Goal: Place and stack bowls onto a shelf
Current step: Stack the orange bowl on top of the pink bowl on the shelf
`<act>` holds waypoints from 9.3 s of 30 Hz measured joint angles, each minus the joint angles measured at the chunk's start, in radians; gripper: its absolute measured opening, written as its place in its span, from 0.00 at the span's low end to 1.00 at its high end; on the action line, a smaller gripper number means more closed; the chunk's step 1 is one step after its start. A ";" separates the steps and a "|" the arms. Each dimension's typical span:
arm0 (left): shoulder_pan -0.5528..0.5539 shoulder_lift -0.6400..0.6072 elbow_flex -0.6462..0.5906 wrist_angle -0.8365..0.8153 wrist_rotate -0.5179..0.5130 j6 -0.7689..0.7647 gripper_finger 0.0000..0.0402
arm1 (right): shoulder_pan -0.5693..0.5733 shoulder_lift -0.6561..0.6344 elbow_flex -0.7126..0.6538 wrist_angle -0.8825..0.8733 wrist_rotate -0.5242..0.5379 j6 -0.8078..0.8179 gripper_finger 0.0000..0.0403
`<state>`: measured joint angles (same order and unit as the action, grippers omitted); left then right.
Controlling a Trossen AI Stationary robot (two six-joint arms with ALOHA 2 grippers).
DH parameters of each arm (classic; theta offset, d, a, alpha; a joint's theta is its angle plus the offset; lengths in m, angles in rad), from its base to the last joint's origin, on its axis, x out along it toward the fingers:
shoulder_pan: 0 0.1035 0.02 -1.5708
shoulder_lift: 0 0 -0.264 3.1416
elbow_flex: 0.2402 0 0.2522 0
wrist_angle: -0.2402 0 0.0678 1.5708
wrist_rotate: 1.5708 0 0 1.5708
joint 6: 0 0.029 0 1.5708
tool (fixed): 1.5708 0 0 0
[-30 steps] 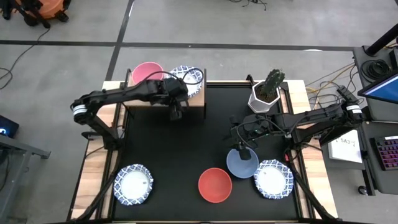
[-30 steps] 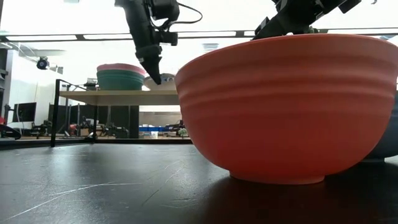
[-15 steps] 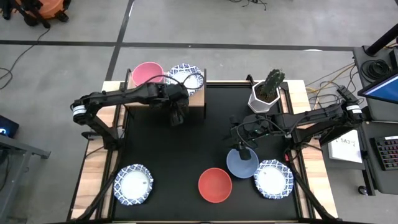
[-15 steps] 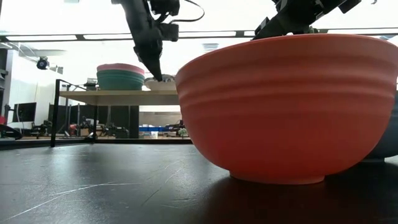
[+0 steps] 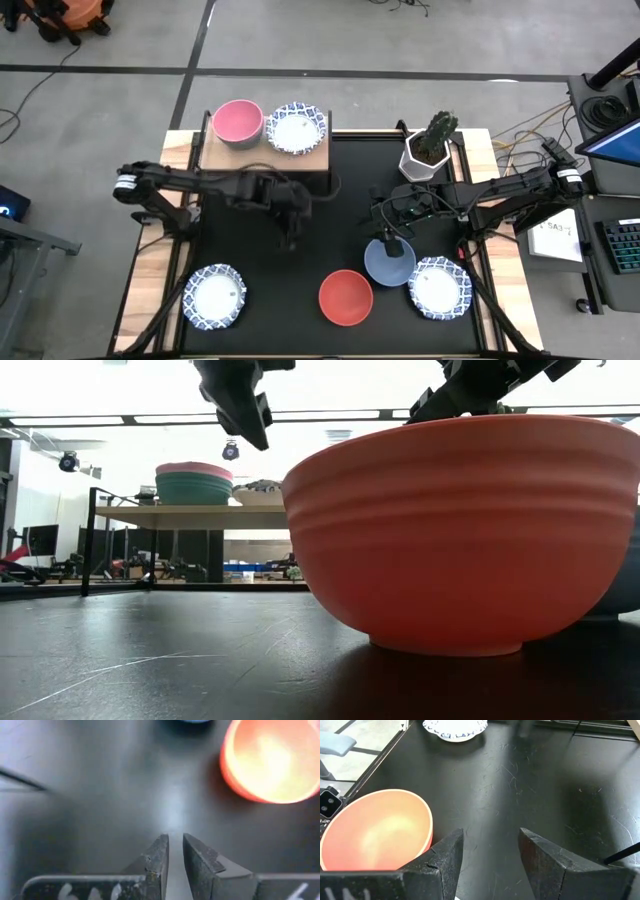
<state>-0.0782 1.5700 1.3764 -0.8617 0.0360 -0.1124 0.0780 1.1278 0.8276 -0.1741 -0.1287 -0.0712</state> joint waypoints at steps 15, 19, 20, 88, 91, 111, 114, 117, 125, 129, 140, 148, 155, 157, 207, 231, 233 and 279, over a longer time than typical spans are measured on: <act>-0.161 -0.001 -0.038 0.277 -0.002 -0.233 0.10 | 0.000 0.000 0.000 0.008 0.000 -0.014 0.44; -0.193 -0.002 -0.099 0.426 -0.011 -0.268 0.10 | 0.000 -0.003 0.000 0.026 -0.001 -0.021 0.44; -0.200 -0.002 -0.119 0.463 -0.011 -0.273 0.10 | 0.000 -0.005 0.000 0.030 -0.001 -0.021 0.44; -0.248 -0.060 -0.029 0.170 -0.302 -0.472 0.00 | 0.072 -0.040 0.001 0.023 -0.001 -0.032 0.44; -0.205 -0.209 -0.027 0.039 -0.412 -0.504 0.00 | 0.072 -0.040 0.001 0.023 -0.001 -0.031 0.44; 0.854 -0.452 0.234 -0.298 -0.236 -0.089 0.00 | 0.072 -0.040 0.000 0.031 -0.001 -0.019 0.44; 0.971 -0.409 0.233 -0.343 -0.201 -0.041 0.00 | 0.072 -0.040 0.000 0.031 -0.001 -0.019 0.44; 1.029 -0.371 0.233 -0.366 -0.190 -0.003 0.00 | 0.072 -0.040 0.000 0.031 0.000 -0.023 0.44; 1.038 -0.300 0.233 -0.351 -0.183 0.064 0.00 | 0.072 -0.033 0.000 0.030 0.000 0.009 0.44; 1.038 -0.272 0.233 -0.351 -0.248 0.080 0.00 | 0.072 -0.018 0.000 0.030 0.000 0.031 0.44; 1.052 -0.227 0.265 -0.358 -0.262 0.096 0.00 | 0.072 -0.001 0.000 0.031 0.000 0.045 0.44; 1.063 -0.212 0.282 -0.392 -0.263 0.083 0.10 | 0.072 -0.001 0.000 0.031 0.000 0.042 0.44; 1.062 -0.214 0.282 -0.394 -0.263 0.091 0.21 | 0.072 -0.001 0.000 0.031 0.000 0.041 0.44; 1.062 -0.221 0.282 -0.383 -0.263 0.108 0.22 | 0.072 -0.001 0.000 0.031 0.000 0.034 0.44; 0.824 -0.688 -0.423 0.293 -0.394 -0.068 0.19 | 0.072 -0.002 0.001 0.037 0.053 0.015 0.44; 0.488 -0.820 -0.447 0.403 -0.257 -0.099 0.19 | 0.074 -0.002 0.001 0.053 0.053 0.263 0.44; 0.414 -0.817 -0.447 0.420 -0.258 -0.099 0.19 | 0.074 -0.002 0.001 0.053 0.053 0.293 0.44; -0.074 -0.489 -0.429 0.517 -0.340 -0.140 0.19 | 0.055 0.068 0.232 -0.436 0.128 0.366 0.44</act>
<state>-0.1525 1.0814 0.9470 -0.3452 -0.3042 -0.2527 0.1328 1.1962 1.0595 -0.6104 -0.0007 0.2949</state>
